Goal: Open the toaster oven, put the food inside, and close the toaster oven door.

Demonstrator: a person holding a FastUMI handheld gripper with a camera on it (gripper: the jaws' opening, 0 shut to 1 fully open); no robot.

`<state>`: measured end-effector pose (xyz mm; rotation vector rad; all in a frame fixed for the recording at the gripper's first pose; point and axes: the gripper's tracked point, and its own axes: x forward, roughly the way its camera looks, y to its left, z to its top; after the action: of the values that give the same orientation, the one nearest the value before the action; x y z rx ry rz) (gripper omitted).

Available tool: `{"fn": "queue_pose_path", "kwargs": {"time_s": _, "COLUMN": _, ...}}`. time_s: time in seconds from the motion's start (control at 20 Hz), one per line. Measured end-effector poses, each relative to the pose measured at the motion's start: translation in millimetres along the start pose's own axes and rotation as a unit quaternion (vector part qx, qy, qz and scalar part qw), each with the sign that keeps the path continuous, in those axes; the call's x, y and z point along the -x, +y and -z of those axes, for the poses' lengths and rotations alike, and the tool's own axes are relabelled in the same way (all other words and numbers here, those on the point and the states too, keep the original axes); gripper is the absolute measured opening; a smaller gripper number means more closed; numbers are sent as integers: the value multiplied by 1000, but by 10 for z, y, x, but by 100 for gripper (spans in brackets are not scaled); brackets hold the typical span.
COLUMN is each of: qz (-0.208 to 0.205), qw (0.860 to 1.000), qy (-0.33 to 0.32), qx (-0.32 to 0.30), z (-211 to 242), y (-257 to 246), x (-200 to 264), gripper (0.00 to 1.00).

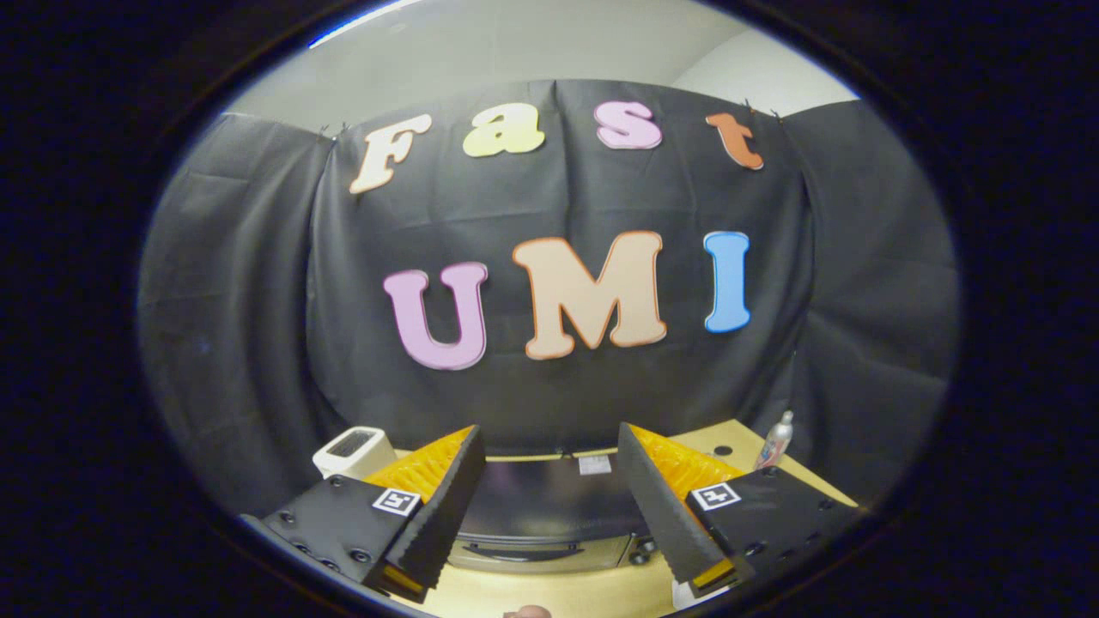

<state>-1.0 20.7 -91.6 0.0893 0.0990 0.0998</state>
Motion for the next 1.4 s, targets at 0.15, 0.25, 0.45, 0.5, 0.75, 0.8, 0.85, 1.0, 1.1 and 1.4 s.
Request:
{"fn": "queue_pose_path", "kwargs": {"time_s": 0.15, "qz": -2, "qw": 1000, "qy": -11, "qx": 3, "z": -432, "y": -52, "x": -18, "gripper": 99}}
{"fn": "queue_pose_path", "kwargs": {"time_s": 0.25, "qz": -13, "qw": 1000, "qy": -11, "qx": -3, "z": -637, "y": -15, "x": -30, "gripper": 99}}
{"fn": "queue_pose_path", "kwargs": {"time_s": 0.45, "qz": -26, "qw": 999, "qy": -25, "qx": -4, "z": -993, "y": 1, "x": -78, "gripper": 99}}
{"fn": "queue_pose_path", "kwargs": {"time_s": 0.5, "qz": -29, "qw": 999, "qy": -24, "qx": -7, "z": -1037, "y": 3, "x": -78, "gripper": 99}}
{"fn": "queue_pose_path", "kwargs": {"time_s": 0.75, "qz": -31, "qw": 999, "qy": -41, "qx": -5, "z": -1203, "y": -38, "x": -107, "gripper": 98}}
{"fn": "queue_pose_path", "kwargs": {"time_s": 0.8, "qz": -29, "qw": 999, "qy": -43, "qx": -4, "z": -1210, "y": -52, "x": -122, "gripper": 98}}
{"fn": "queue_pose_path", "kwargs": {"time_s": 0.85, "qz": -28, "qw": 999, "qy": -43, "qx": -3, "z": -1213, "y": -63, "x": -129, "gripper": 98}}
{"fn": "queue_pose_path", "kwargs": {"time_s": 1.0, "qz": -25, "qw": 999, "qy": -43, "qx": -1, "z": -1228, "y": -107, "x": -153, "gripper": 98}}
{"fn": "queue_pose_path", "kwargs": {"time_s": 1.1, "qz": -24, "qw": 999, "qy": -42, "qx": -2, "z": -1220, "y": -139, "x": -173, "gripper": 98}}
{"fn": "queue_pose_path", "kwargs": {"time_s": 1.4, "qz": -20, "qw": 999, "qy": -44, "qx": -11, "z": -1245, "y": -254, "x": -222, "gripper": 98}}
